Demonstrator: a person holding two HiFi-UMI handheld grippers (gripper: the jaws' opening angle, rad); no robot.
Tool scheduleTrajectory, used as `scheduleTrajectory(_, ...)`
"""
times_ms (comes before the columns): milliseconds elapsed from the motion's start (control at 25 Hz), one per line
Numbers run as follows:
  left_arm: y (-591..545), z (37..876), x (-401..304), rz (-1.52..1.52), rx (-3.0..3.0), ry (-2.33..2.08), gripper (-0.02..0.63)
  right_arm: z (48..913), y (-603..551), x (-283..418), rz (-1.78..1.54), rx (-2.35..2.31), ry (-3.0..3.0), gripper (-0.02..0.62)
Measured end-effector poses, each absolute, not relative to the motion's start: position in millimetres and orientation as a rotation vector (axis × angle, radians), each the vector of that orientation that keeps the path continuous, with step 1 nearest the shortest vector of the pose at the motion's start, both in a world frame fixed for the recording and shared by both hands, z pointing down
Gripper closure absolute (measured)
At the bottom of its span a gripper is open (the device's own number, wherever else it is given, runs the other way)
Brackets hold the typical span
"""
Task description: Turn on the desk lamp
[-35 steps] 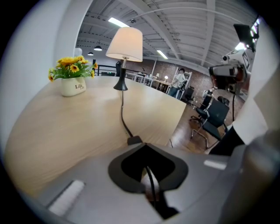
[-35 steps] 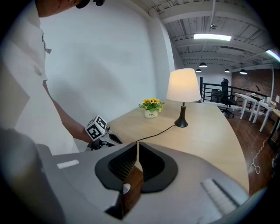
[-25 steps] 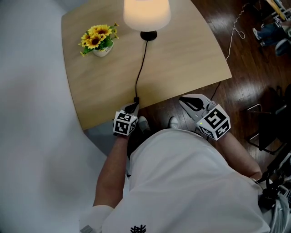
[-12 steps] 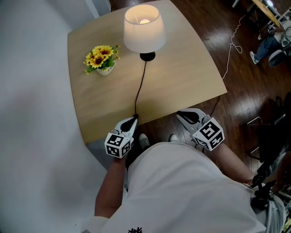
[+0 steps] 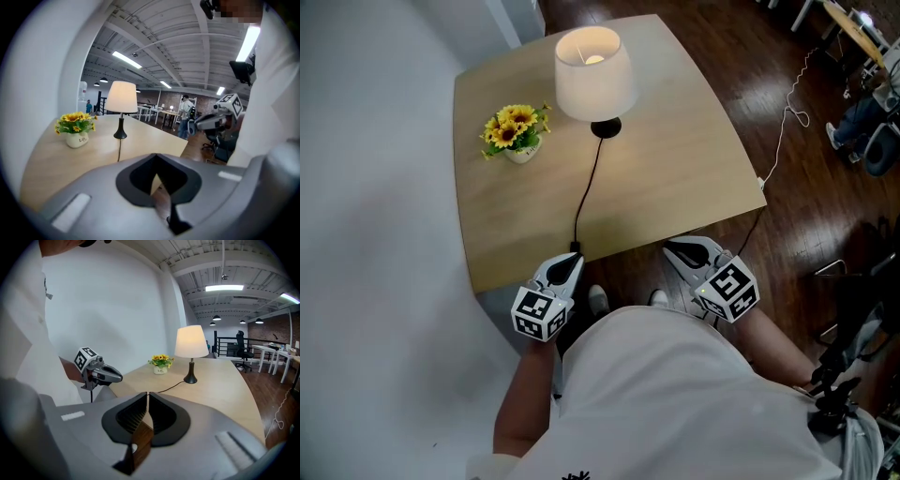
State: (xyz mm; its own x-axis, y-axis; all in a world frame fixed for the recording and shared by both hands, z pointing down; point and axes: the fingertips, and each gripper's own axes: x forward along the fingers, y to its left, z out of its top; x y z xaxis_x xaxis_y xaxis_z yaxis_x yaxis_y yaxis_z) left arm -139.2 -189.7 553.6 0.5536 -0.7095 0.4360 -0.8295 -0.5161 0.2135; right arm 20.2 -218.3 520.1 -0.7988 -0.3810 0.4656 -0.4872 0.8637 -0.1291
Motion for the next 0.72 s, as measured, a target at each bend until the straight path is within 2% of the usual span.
scheduleTrajectory(320, -152.8, 534.5, -101.5, 0.556, 2.39, -1.287, 0.588, 530.7, -205.7, 59.3, 0.417, 0.614, -2.644, 0.578)
scheduleTrajectory(720, -109.1, 513.7, -47.5, 0.573, 2.437, -1.191, 0.588, 539.7, -189.6, 94.9, 0.45, 0.606, -2.635, 0.578)
